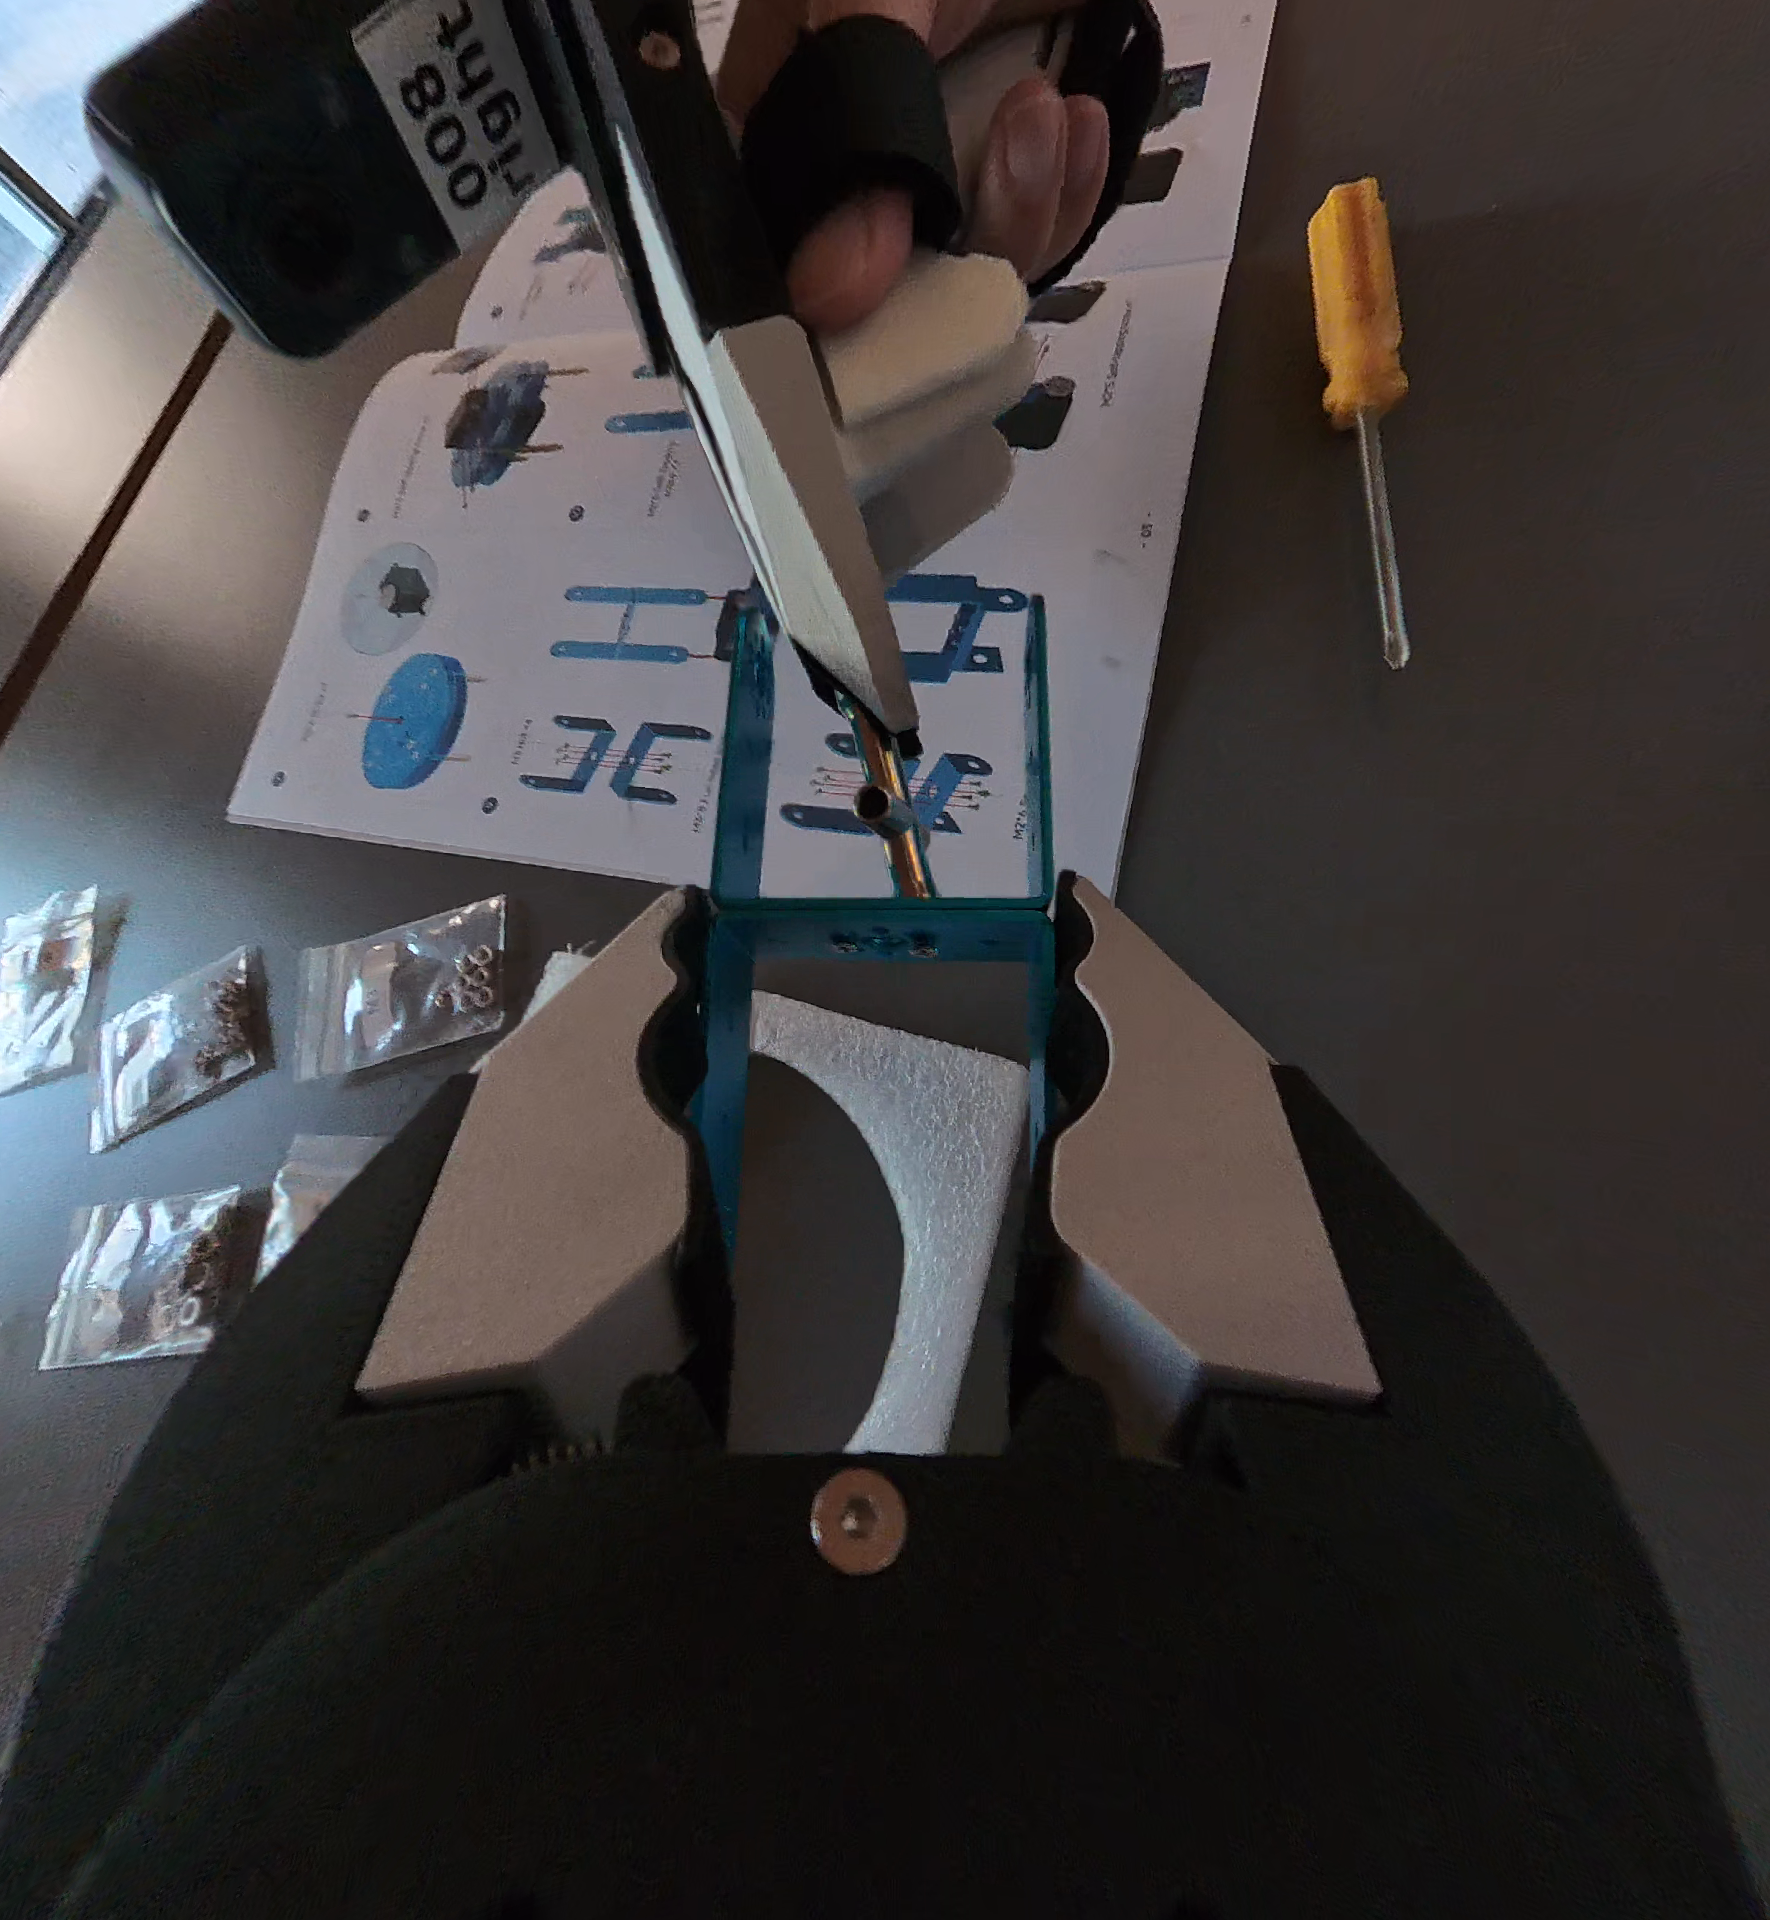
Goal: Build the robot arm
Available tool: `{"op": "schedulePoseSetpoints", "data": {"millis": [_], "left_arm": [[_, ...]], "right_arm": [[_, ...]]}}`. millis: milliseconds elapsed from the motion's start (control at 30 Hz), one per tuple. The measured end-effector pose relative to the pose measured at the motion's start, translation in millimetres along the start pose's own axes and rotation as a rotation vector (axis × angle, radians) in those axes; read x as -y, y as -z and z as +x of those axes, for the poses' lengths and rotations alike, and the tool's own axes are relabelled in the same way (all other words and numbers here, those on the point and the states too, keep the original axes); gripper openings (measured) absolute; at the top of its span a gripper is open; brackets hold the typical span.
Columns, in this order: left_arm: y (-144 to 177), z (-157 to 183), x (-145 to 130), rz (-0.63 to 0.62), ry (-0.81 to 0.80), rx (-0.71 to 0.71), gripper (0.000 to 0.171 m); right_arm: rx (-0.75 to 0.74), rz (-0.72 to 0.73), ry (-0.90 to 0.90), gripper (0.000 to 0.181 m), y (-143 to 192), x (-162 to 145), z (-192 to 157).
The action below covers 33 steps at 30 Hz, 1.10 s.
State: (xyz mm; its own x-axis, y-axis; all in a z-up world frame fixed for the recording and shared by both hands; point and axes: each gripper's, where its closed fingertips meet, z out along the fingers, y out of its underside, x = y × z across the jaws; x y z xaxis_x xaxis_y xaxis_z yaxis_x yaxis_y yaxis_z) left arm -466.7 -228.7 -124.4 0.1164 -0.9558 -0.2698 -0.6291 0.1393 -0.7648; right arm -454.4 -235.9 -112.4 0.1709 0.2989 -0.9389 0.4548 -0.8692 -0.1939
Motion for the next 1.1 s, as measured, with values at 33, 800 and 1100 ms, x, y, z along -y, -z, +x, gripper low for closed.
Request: {"op": "schedulePoseSetpoints", "data": {"millis": [33, 800, 1100], "left_arm": [[-2, 1, -2, -0.01, 0.011, -0.015, 0.065], [-15, 92, 6, -0.153, 0.088, -0.156, 0.066], [-6, 108, -3, -0.106, 0.164, -0.187, 0.066]], "right_arm": [[-0.014, 0.005, 0.011, 0.009, 1, -1, 2], [-0.16, 0.157, 0.532, 0.009, 27, -78, -21], [-0.134, 0.079, 0.567, 0.009, 2, -92, -16]]}}
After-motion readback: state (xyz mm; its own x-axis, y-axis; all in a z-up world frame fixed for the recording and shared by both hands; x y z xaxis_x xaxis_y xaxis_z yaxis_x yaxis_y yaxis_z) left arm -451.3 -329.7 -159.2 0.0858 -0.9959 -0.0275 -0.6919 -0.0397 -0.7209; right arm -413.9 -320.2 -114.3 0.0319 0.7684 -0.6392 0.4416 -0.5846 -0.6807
